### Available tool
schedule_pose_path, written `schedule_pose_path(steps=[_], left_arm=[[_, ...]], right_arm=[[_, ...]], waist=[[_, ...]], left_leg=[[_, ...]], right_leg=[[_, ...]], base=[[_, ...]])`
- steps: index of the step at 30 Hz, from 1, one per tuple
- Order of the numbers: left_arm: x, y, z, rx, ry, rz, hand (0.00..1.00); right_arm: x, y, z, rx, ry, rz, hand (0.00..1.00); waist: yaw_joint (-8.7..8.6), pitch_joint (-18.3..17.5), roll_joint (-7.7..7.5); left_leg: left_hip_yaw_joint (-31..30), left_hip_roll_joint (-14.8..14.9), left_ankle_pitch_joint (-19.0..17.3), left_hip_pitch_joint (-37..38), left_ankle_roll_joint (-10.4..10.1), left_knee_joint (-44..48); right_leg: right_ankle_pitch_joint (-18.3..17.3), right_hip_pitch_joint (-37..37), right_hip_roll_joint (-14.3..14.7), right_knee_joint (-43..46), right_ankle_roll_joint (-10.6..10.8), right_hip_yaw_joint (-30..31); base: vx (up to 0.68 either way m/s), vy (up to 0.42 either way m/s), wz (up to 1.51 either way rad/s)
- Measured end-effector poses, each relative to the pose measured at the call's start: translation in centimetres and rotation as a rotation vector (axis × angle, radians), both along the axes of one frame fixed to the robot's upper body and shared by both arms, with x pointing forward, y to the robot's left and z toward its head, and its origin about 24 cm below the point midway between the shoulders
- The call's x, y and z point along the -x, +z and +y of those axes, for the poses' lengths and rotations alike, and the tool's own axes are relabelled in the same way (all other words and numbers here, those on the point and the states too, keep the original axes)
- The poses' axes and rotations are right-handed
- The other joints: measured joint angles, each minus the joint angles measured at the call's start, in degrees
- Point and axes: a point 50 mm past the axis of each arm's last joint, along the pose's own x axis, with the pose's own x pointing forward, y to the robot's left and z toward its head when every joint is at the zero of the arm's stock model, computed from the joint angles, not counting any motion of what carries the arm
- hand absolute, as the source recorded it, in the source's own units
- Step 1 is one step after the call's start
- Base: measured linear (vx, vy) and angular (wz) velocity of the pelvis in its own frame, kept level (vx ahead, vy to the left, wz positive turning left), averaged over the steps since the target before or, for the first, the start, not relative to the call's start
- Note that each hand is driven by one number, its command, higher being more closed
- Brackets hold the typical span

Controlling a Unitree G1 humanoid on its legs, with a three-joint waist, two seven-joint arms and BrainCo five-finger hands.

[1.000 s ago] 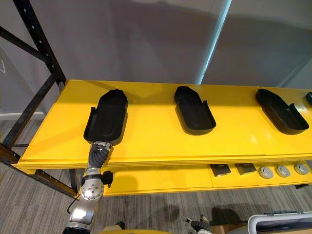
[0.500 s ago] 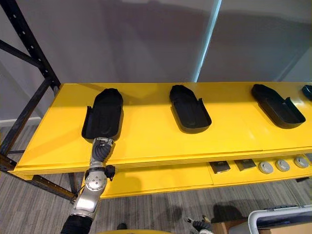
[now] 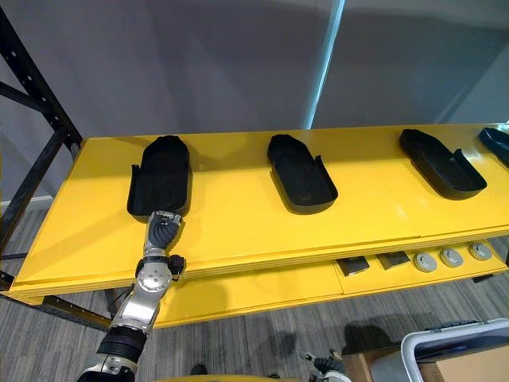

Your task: Walk over and take plastic housings, then place them on the shelf

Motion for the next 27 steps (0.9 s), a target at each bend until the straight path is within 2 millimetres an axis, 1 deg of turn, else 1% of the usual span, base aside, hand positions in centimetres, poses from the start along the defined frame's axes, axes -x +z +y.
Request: schedule_pose_path(steps=[3, 5, 6, 7, 8, 9, 10, 11, 12, 13, 14, 15, 16, 17, 19, 20, 21, 22, 23, 24, 25, 26, 27], left_arm=[[1.4, 1.2, -0.1, 0.021, 0.000, -0.066, 1.00], [2.8, 3.9, -0.1, 0.055, -0.005, -0.194, 1.00], [3.0, 4.2, 0.0, 0.062, -0.004, -0.209, 1.00], [3.7, 5.5, 0.2, 0.076, 0.001, -0.274, 1.00], [4.0, 6.2, 0.4, 0.081, 0.004, -0.310, 1.00], [4.7, 7.5, 0.8, 0.089, 0.013, -0.382, 1.00], [5.4, 8.8, 1.5, 0.096, 0.035, -0.453, 1.00], [5.7, 9.4, 2.0, 0.097, 0.054, -0.488, 1.00], [6.4, 10.3, 3.3, 0.101, 0.112, -0.549, 1.00], [7.0, 10.9, 4.7, 0.101, 0.190, -0.601, 1.00], [7.3, 11.1, 5.4, 0.102, 0.231, -0.620, 1.00], [7.8, 11.2, 6.6, 0.109, 0.305, -0.644, 1.00], [8.6, 11.1, 7.8, 0.131, 0.390, -0.661, 1.00], [9.0, 10.9, 8.3, 0.144, 0.430, -0.662, 1.00], [10.4, 9.6, 9.6, 0.178, 0.537, -0.626, 1.00], [10.7, 9.1, 9.9, 0.190, 0.561, -0.610, 1.00], [11.2, 7.6, 10.4, 0.205, 0.604, -0.545, 1.00], [11.3, 6.8, 10.6, 0.209, 0.619, -0.508, 1.00], [11.5, 4.9, 10.9, 0.215, 0.648, -0.415, 1.00], [11.6, 3.9, 11.1, 0.218, 0.659, -0.357, 1.00], [11.8, 2.3, 11.2, 0.226, 0.667, -0.273, 1.00], [12.2, 0.0, 11.3, 0.241, 0.677, -0.150, 1.00], [12.7, -2.2, 11.2, 0.253, 0.674, -0.025, 0.00]], right_arm=[[0.0, 0.0, 0.0, 0.001, -0.003, -0.003, 0.00], [0.3, -0.1, -0.1, -0.001, -0.004, 0.011, 0.00], [0.3, -0.1, -0.1, -0.001, -0.004, 0.011, 0.00], [0.3, -0.1, -0.1, 0.000, -0.004, 0.011, 0.00], [0.3, -0.1, -0.1, -0.001, -0.004, 0.012, 0.00], [0.5, -0.1, -0.1, 0.000, -0.005, 0.012, 0.00], [0.7, -0.2, -0.2, 0.002, -0.008, 0.014, 0.00], [0.8, -0.2, -0.2, 0.003, -0.008, 0.014, 0.00], [0.6, -0.1, -0.3, 0.008, -0.003, 0.005, 0.00], [0.6, 0.0, -0.4, 0.010, -0.005, 0.002, 0.00], [0.7, 0.0, -0.4, 0.011, -0.008, 0.000, 0.00], [0.8, 0.0, -0.5, 0.013, -0.010, -0.001, 0.00], [0.7, 0.0, -0.5, 0.015, -0.002, -0.001, 0.00], [0.6, 0.1, -0.4, 0.016, 0.010, -0.004, 0.00], [0.5, 0.1, -0.2, 0.014, 0.028, -0.005, 0.00], [0.5, 0.1, -0.1, 0.013, 0.029, -0.005, 0.00], [0.4, 0.0, 0.2, 0.008, 0.048, -0.006, 0.00], [0.4, 0.1, 0.3, 0.008, 0.048, -0.007, 0.00], [0.3, 0.1, 0.3, 0.006, 0.052, -0.009, 0.00], [0.3, 0.1, 0.4, 0.005, 0.057, -0.009, 0.00], [0.3, 0.0, 0.5, 0.003, 0.058, -0.008, 0.00], [0.3, 0.1, 0.5, 0.002, 0.057, -0.007, 0.00], [0.4, 0.1, 0.7, -0.001, 0.058, -0.004, 0.00]], waist=[[-0.18, 0.7, -0.64], [0.45, 0.9, -1.00], [0.49, 0.9, -1.00], [0.62, 0.9, -0.98], [0.75, 0.9, -0.98], [1.31, 0.9, -0.94], [1.86, 0.9, -0.87], [1.94, 1.0, -0.82], [2.14, 1.1, -0.62], [2.65, 1.1, -0.57], [3.19, 1.2, -0.47], [3.39, 1.3, -0.26], [3.47, 1.4, -0.11], [3.47, 1.4, -0.09], [3.63, 1.4, -0.16], [3.65, 1.3, -0.15], [3.92, 1.3, -0.08], [4.03, 1.3, -0.01], [4.20, 1.3, 0.08], [4.48, 1.3, 0.07], [4.87, 1.2, 0.08], [4.90, 1.2, 0.07], [4.91, 1.2, 0.09]], left_leg=[[-0.9, -0.1, 0.0, 0.0, 0.0, 0.4], [-1.4, -0.1, 0.0, -0.3, 0.0, 0.4], [-1.5, -0.2, 0.0, -0.3, 0.0, 0.4], [-1.8, -0.1, -0.1, -0.3, 0.1, 0.4], [-2.0, -0.1, -0.1, -0.3, 0.1, 0.4], [-2.2, 0.0, -0.6, -0.4, 0.3, 0.4], [-2.2, 0.2, -1.3, -0.6, 0.0, 0.4], [-2.3, 0.3, -1.4, -0.6, 0.1, 0.6], [-2.5, 0.5, -2.0, -1.4, 0.1, 2.0], [-2.6, 0.6, -2.9, -2.3, 0.0, 3.4], [-2.6, 0.7, -3.4, -2.7, 0.0, 4.3], [-2.7, 0.9, -4.3, -3.4, -0.1, 6.2], [-2.9, 1.0, -5.2, -4.4, 0.0, 8.3], [-3.0, 1.1, -5.6, -4.6, 0.1, 9.2], [-3.3, 1.2, -7.6, -5.9, 0.3, 12.9], [-3.5, 1.2, -8.2, -6.4, 0.2, 13.9], [-3.7, 1.4, -9.7, -7.6, 0.5, 16.5], [-3.7, 1.6, -10.2, -8.0, 0.6, 17.5], [-3.9, 2.0, -11.4, -8.7, 0.7, 19.2], [-3.9, 2.0, -11.9, -8.9, 0.8, 20.1], [-3.9, 2.1, -12.7, -9.1, 0.9, 21.2], [-4.1, 2.1, -13.5, -9.4, 1.1, 22.3], [-4.2, 2.1, -14.0, -9.4, 1.3, 22.9]], right_leg=[[0.0, 1.0, -0.2, -0.4, 0.0, -0.5], [0.1, 1.1, -0.2, -0.4, 0.0, -0.9], [0.1, 1.2, -0.2, -0.4, 0.0, -0.9], [0.1, 1.4, -0.2, -0.3, 0.0, -1.1], [0.1, 1.5, -0.3, -0.3, 0.0, -1.1], [0.1, 1.5, -0.3, -0.1, 0.0, -1.1], [0.0, 1.6, -0.2, 0.0, 0.0, -1.1], [0.0, 1.7, -0.2, 0.0, 0.0, -1.1], [-0.1, 1.7, -0.1, 0.0, 0.0, -1.3], [-0.1, 1.7, -0.3, 0.0, 0.0, -1.4], [-0.2, 1.8, -0.4, 0.0, 0.0, -1.4], [-0.3, 2.0, -0.4, 0.0, 0.0, -1.5], [-0.5, 2.4, -0.4, 0.0, 0.0, -2.2], [-0.6, 2.6, -0.4, 0.0, -0.1, -2.6], [-1.5, 2.9, -0.4, 0.9, -0.2, -3.1], [-1.6, 2.9, -0.4, 1.0, -0.2, -3.4], [-1.7, 3.1, -0.4, 1.0, -0.1, -4.2], [-1.7, 3.2, -0.4, 1.0, -0.1, -4.4], [-1.7, 3.5, -0.4, 1.0, -0.1, -4.6], [-1.7, 3.6, -0.4, 1.0, -0.1, -4.6], [-1.7, 3.8, -0.4, 1.1, -0.1, -4.7], [-1.7, 3.8, -0.4, 1.7, -0.1, -4.8], [-1.7, 3.8, -0.5, 2.3, -0.1, -5.1]], base=[[0.03, -0.001, 0.14], [0.03, -0.003, 0.13], [0.01, -0.005, 0.14], [0.00, -0.001, 0.11], [0.00, 0.001, 0.12], [-0.03, 0.005, 0.05], [-0.04, 0.002, 0.03], [-0.04, -0.011, 0.06], [-0.02, -0.013, 0.08], [-0.03, -0.007, 0.07], [-0.03, 0.005, 0.03], [-0.02, -0.003, 0.12], [-0.01, -0.011, 0.17], [0.00, -0.021, 0.20], [0.02, -0.016, 0.13], [0.04, -0.006, 0.13], [0.04, 0.000, 0.11], [0.05, 0.007, 0.10], [0.04, 0.017, 0.04], [0.04, 0.027, 0.00], [0.04, 0.053, -0.01], [0.05, 0.068, 0.01], [0.05, 0.069, 0.04]])
